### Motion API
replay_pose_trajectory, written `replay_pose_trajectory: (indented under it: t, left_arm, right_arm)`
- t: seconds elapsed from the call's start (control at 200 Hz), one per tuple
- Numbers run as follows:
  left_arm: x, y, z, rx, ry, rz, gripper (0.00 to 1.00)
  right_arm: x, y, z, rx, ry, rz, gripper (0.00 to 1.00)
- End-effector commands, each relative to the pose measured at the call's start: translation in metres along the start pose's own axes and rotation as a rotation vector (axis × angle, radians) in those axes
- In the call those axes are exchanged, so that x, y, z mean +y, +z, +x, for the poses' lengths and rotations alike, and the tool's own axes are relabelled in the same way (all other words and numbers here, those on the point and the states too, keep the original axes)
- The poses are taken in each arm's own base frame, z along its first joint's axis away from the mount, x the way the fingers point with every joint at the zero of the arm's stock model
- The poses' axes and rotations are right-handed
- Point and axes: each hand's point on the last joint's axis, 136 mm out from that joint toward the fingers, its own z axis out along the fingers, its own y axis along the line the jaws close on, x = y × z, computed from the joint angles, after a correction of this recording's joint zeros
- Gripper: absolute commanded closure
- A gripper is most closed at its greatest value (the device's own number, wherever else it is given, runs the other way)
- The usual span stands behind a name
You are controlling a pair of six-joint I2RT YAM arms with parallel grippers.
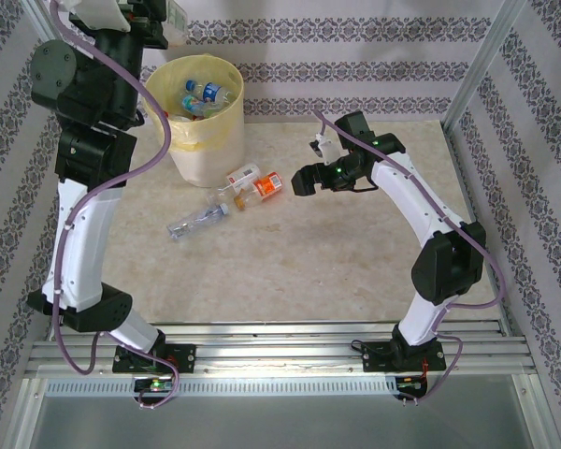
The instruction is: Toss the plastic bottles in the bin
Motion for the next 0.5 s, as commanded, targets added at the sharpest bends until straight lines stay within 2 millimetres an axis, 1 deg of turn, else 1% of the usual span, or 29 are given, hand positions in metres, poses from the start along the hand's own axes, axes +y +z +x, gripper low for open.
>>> replay_pose_trajectory:
  t: [0.0,0.155,0.285,0.41,0.495]
  left_arm:
    - [-0.004,-0.014,-0.049,-0.182,0.030,0.036,1.00]
    - [-0.005,-0.024,-0.060,-0.224,0.053,0.047,1.00]
    - [-0.005,-0.027,-0.063,-0.242,0.069,0.044,1.00]
    - [-0.005,-0.025,-0.058,-0.233,0.087,0.033,1.00]
    - [-0.005,-0.020,-0.050,-0.212,0.094,0.026,1.00]
  right_arm:
    - [-0.004,-0.002,-0.007,-0.008,-0.001,0.003,0.02]
    - [-0.004,-0.001,-0.008,-0.012,0.008,0.000,0.02]
    - [-0.004,-0.001,-0.008,-0.012,0.014,0.001,0.02]
    - [-0.005,0.001,-0.010,-0.010,0.022,0.000,0.02]
    - [-0.005,0.003,-0.011,-0.008,0.027,0.000,0.02]
